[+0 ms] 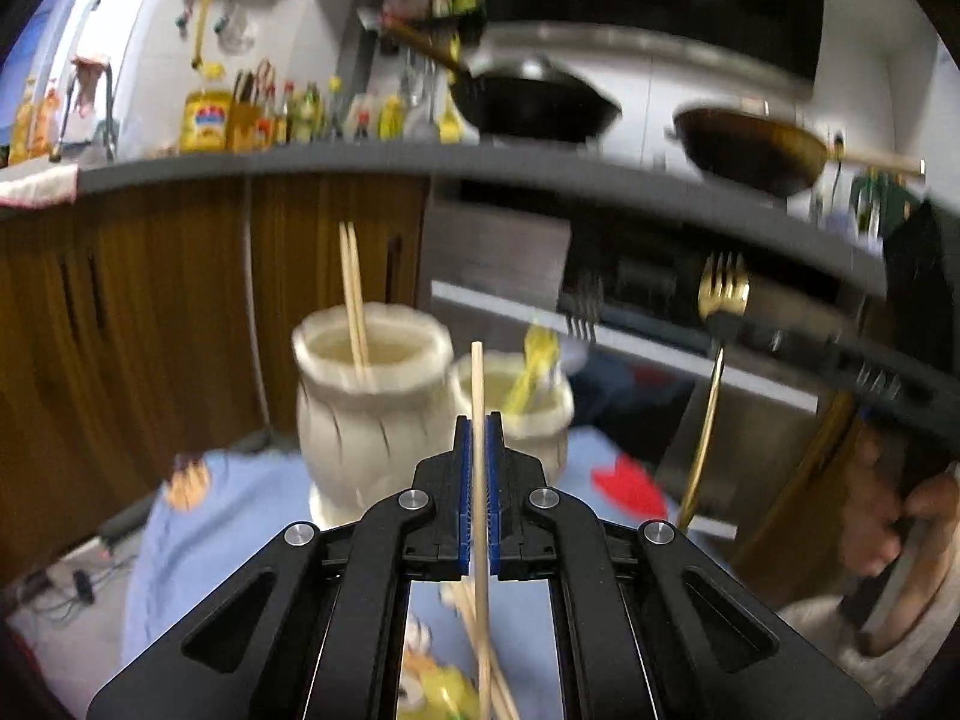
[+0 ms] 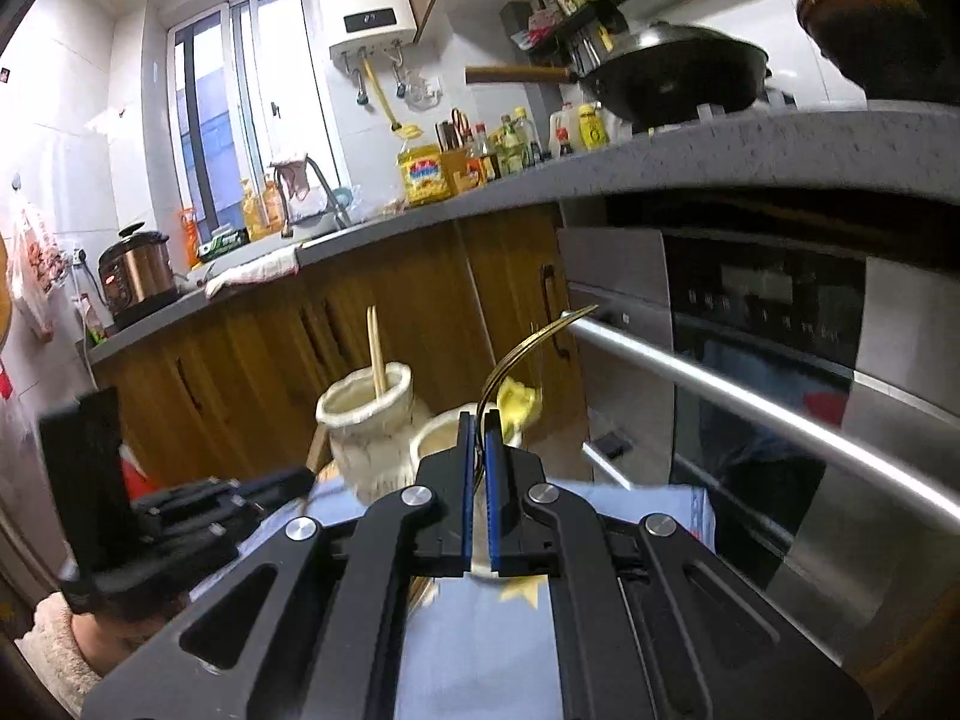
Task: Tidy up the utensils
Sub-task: 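Drop the chopstick in the tall cup with left tool while right tool drops fork in short cup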
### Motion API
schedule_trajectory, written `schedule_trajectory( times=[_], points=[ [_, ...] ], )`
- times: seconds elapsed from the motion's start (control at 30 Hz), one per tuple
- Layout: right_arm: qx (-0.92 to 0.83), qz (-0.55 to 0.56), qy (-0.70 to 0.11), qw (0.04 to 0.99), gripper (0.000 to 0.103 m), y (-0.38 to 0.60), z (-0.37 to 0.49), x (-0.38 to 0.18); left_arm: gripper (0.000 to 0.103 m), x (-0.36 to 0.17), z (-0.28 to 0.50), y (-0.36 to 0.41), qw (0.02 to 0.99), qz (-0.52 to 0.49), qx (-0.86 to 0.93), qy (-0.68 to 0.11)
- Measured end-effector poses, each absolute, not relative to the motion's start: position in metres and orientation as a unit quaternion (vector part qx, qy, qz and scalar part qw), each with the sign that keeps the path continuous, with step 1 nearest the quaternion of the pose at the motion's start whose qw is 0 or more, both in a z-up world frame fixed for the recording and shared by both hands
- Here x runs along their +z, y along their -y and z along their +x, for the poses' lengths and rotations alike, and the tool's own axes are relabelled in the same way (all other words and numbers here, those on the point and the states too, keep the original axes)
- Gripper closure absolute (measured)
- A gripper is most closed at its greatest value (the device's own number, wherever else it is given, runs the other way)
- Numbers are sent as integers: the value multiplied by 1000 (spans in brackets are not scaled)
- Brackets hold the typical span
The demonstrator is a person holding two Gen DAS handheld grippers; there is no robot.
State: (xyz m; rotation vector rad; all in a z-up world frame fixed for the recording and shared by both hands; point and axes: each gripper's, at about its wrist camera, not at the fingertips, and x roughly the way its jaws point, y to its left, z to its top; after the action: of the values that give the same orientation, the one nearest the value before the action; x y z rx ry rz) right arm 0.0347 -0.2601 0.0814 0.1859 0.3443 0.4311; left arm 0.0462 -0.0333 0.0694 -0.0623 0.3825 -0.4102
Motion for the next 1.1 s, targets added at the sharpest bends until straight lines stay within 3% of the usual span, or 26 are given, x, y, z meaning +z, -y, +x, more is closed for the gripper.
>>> schedule_trajectory(
  times=[0.33,0.57,0.87,1.1],
  points=[
    [151,106,-84,979,100,263,75,122,98,148,80,12,980,-61,-172,-79],
    [119,92,-81,985,100,267,100,112,98,184,103,16,989,-53,-136,-10],
    [131,45,-99,985,100,253,117,90,98,146,139,39,996,7,-90,-5],
    [152,24,-118,981,100,243,119,74,98,108,124,24,993,-38,-100,-52]
  ],
)
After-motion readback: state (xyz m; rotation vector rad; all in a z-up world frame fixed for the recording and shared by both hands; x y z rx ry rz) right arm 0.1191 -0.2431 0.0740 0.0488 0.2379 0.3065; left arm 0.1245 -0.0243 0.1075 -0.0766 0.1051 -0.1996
